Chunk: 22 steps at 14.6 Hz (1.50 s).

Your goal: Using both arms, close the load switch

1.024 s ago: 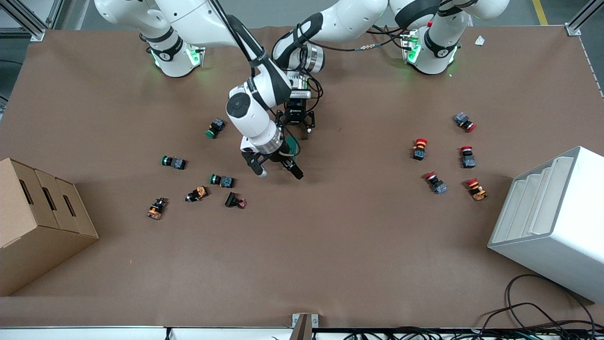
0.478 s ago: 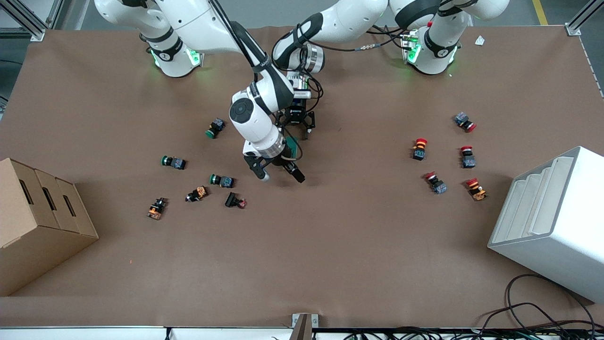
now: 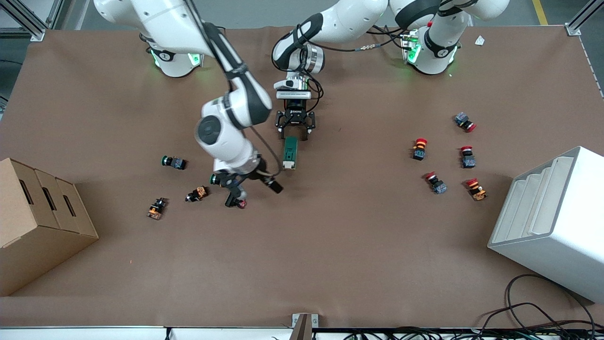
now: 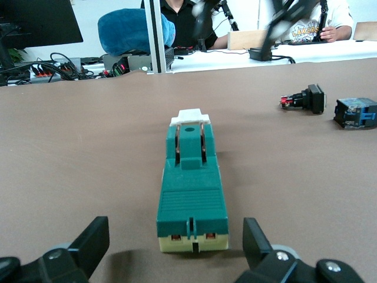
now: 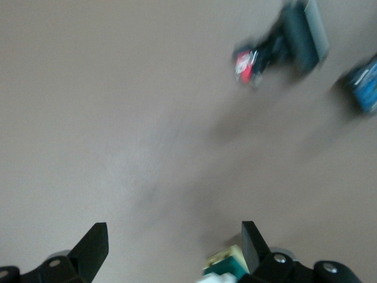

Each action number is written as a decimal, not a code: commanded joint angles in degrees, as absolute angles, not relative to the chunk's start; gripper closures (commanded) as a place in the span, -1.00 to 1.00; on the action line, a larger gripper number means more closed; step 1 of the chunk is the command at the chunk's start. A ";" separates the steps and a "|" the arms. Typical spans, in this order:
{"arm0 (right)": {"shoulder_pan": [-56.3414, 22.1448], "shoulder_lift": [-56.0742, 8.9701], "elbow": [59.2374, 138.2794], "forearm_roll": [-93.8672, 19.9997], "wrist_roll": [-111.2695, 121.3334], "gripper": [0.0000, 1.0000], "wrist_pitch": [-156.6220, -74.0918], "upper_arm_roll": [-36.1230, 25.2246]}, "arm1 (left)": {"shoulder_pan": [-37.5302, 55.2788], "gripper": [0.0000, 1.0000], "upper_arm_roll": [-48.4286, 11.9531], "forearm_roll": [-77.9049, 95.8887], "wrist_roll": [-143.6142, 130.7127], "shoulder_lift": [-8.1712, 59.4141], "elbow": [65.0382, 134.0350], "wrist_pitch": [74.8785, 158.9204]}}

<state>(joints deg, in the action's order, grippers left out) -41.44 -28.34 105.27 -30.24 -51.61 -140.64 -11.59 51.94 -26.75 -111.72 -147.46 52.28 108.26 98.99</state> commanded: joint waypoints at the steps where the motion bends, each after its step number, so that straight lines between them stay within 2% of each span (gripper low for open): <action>1: -41.22 -23.30 107.14 -29.97 -41.87 -1.00 -132.66 -17.20 | 52.38 -1.00 -26.46 -112.76 -147.83 52.91 107.40 98.17; 3: -41.13 -21.19 107.14 -29.54 -34.23 -1.00 -126.77 -22.39 | 52.38 -1.00 -26.46 -112.76 -147.92 52.91 107.40 98.17; 6: -39.74 -18.03 106.96 -21.56 -24.03 -1.00 -119.38 -28.29 | 52.29 -1.00 -26.46 -112.76 -148.01 52.82 107.14 98.17; 8: -35.35 -16.35 104.96 -18.30 -18.22 -1.00 -114.20 -28.30 | 52.21 -1.00 -26.54 -112.76 -147.92 52.74 107.14 98.17; 13: -25.59 -16.26 92.39 -10.47 -10.56 -1.00 -97.76 -27.25 | 52.03 -1.00 -26.63 -112.59 -147.22 52.38 107.05 98.44; 16: -17.52 -16.26 86.06 -7.92 -4.76 -1.00 -91.51 -22.87 | 51.94 -1.00 -26.72 -112.24 -147.22 51.86 107.05 98.79; 22: -2.74 -16.00 78.67 -0.72 -2.55 -1.00 -83.16 -6.44 | 51.94 -1.00 -29.18 -105.04 -142.83 50.80 105.39 99.14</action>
